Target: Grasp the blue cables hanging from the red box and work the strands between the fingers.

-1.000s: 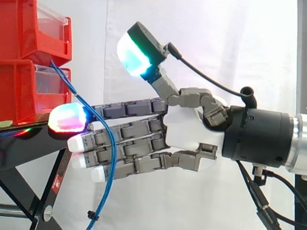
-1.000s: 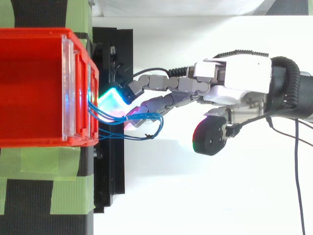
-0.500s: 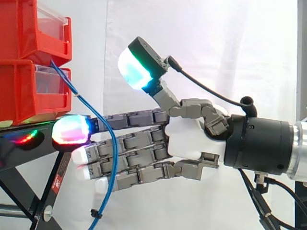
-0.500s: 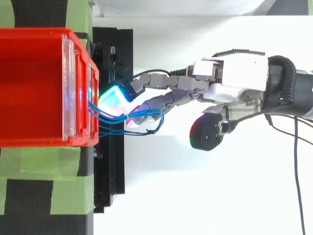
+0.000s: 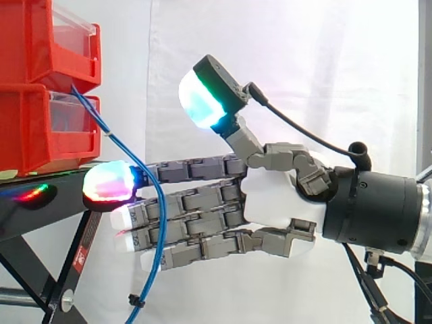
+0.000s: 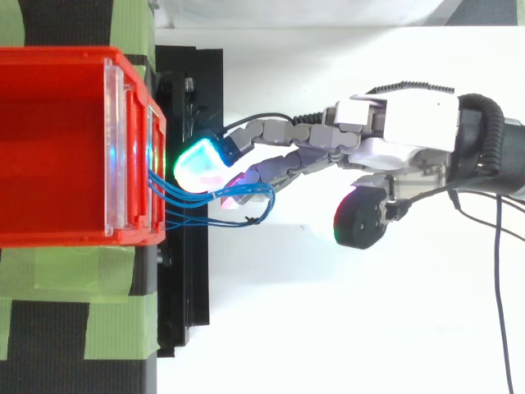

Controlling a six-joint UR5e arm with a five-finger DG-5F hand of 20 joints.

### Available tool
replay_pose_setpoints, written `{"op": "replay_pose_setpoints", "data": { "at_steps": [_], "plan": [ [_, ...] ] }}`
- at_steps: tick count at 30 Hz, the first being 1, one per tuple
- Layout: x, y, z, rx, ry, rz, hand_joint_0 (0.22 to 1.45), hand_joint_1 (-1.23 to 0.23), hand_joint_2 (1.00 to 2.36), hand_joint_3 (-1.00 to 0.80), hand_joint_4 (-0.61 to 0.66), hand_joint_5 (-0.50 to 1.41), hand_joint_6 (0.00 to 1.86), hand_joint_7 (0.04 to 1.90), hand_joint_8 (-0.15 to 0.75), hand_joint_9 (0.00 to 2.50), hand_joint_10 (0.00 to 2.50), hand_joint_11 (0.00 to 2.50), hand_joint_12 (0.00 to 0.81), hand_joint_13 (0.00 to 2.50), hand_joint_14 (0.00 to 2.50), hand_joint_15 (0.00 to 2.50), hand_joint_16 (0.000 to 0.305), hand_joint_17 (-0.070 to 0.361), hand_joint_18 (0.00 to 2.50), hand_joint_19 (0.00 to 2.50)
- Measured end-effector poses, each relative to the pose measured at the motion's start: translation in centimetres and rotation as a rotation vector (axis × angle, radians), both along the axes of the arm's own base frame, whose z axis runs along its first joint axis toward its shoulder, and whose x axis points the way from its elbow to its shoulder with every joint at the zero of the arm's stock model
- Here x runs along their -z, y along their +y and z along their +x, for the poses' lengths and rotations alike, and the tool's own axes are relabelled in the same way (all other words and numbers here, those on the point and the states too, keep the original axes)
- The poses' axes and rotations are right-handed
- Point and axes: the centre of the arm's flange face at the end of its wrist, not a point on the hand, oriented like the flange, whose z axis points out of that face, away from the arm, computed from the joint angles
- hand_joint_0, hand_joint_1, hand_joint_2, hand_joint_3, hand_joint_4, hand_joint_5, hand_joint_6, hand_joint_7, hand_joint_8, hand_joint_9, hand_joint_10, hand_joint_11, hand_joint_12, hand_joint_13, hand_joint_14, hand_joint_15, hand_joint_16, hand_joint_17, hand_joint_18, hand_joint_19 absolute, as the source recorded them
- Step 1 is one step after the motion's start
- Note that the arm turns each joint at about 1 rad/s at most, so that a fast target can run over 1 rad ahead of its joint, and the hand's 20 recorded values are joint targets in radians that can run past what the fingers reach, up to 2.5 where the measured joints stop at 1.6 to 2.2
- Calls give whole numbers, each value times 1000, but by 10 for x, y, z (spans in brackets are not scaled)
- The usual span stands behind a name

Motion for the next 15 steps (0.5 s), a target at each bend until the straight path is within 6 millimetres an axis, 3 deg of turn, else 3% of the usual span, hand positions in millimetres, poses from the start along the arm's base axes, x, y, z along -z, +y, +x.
{"op": "replay_pose_setpoints", "data": {
  "at_steps": [5,11,15],
  "plan": [
    [4,-1,0,-1,4,-4,684,-430,1000,-1000,182,-317,5,659,365,514,8,473,398,437,10,394,65,147,452,381],
    [29,-2,5,-16,-23,15,685,-432,1000,-1000,181,-317,5,656,365,515,8,476,398,437,10,398,65,147,453,380],
    [33,-1,9,-30,-61,7,686,-433,1000,-1000,182,-316,5,659,365,516,11,472,397,439,10,390,65,146,453,380]
  ]
}}
